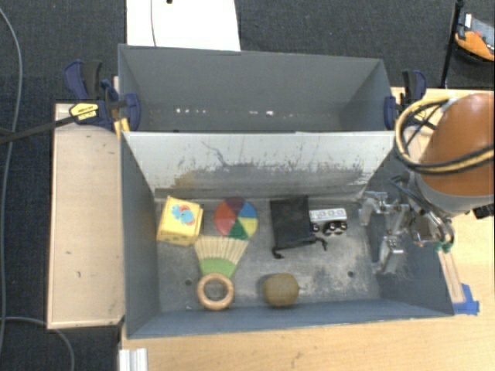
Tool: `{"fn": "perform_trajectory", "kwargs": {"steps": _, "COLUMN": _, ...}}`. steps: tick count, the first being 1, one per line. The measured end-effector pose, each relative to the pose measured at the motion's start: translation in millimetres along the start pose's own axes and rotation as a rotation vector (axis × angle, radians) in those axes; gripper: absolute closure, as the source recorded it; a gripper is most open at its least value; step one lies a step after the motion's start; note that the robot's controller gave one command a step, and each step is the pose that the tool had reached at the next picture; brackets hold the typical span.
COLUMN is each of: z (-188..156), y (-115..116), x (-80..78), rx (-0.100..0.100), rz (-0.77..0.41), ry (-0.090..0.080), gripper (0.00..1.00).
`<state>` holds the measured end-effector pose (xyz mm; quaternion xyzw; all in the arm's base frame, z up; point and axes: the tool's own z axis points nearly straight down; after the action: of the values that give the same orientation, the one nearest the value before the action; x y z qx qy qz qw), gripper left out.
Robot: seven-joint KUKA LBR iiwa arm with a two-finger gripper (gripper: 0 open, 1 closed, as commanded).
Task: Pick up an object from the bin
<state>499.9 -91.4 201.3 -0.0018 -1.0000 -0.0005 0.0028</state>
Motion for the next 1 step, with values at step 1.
{"fn": "perform_trajectory", "kwargs": {"steps": 1, "z": -4.5, "y": 0.5, "x": -1.7, "rx": 0.001, "rz": -0.004, "ry": -0.008, "gripper": 0.0}}
